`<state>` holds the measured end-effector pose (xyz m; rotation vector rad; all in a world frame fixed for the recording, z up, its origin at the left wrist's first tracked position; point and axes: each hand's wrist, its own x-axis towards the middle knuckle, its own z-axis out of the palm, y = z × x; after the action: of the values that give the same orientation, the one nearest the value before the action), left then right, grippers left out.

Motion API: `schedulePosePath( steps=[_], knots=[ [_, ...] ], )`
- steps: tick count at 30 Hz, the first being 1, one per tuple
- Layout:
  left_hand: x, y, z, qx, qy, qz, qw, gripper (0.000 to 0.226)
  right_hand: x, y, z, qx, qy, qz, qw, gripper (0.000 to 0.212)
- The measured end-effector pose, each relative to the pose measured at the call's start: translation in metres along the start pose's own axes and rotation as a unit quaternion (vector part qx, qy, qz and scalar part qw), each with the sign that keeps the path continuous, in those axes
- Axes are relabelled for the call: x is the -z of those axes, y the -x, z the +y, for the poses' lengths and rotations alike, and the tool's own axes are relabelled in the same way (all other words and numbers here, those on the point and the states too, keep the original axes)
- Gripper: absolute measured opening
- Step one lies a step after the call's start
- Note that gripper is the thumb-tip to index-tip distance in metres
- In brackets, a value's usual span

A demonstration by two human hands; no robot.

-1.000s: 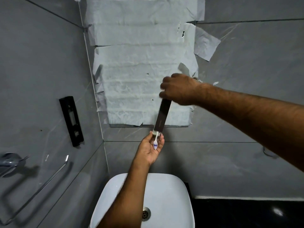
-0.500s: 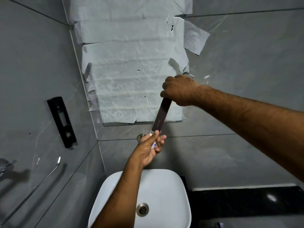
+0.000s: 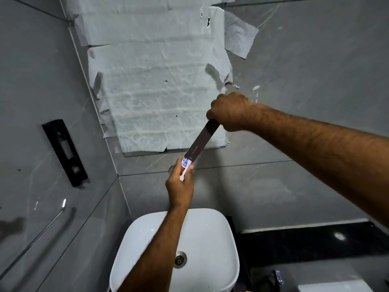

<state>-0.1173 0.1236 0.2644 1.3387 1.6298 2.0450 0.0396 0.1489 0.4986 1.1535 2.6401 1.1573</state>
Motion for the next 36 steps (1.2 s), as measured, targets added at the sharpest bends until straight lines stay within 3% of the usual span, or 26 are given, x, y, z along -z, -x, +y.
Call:
schedulePosePath(
  steps=[3,7,12,14,17,21,26,29,32,34,36],
  knots=[
    [0.002,0.005,-0.002,-0.069,-0.075,0.016,0.995,0.036,-0.006,0.001,0.000,-0.012,-0.012,-0.002,1.000,0.025],
    [0.003,0.011,-0.001,-0.090,-0.230,0.003,0.969,0.029,-0.016,0.002,0.003,-0.005,-0.007,0.004,1.000,0.025],
    [0.007,0.020,-0.008,-0.070,-0.332,-0.093,0.936,0.036,-0.035,0.012,0.008,0.001,-0.029,0.062,0.998,0.028],
    [0.017,0.025,-0.021,-0.071,-0.346,-0.125,0.927,0.029,-0.052,0.024,0.014,-0.035,-0.063,0.093,0.993,0.033],
    [0.026,0.042,-0.042,-0.051,-0.321,-0.150,0.934,0.025,-0.098,0.057,0.017,-0.161,-0.165,0.081,0.970,0.036],
    [0.015,0.074,-0.060,0.058,-0.208,-0.199,0.956,0.031,-0.181,0.118,-0.012,-0.341,-0.357,0.041,0.869,0.037],
    [-0.049,0.131,-0.059,0.148,-0.098,-0.251,0.952,0.022,-0.264,0.195,-0.075,-0.444,-0.534,0.003,0.720,0.038],
    [-0.098,0.170,-0.056,0.196,-0.058,-0.291,0.935,0.028,-0.300,0.241,-0.107,-0.496,-0.580,-0.006,0.646,0.036],
    [-0.144,0.217,-0.056,0.182,-0.070,-0.343,0.919,0.027,-0.330,0.288,-0.128,-0.534,-0.610,-0.029,0.585,0.041],
    [-0.166,0.250,-0.057,0.181,-0.077,-0.381,0.903,0.021,-0.346,0.321,-0.137,-0.567,-0.602,-0.044,0.560,0.041],
    [-0.189,0.290,-0.060,0.191,-0.095,-0.419,0.883,0.032,-0.365,0.360,-0.147,-0.605,-0.584,-0.065,0.537,0.040]
  ],
)
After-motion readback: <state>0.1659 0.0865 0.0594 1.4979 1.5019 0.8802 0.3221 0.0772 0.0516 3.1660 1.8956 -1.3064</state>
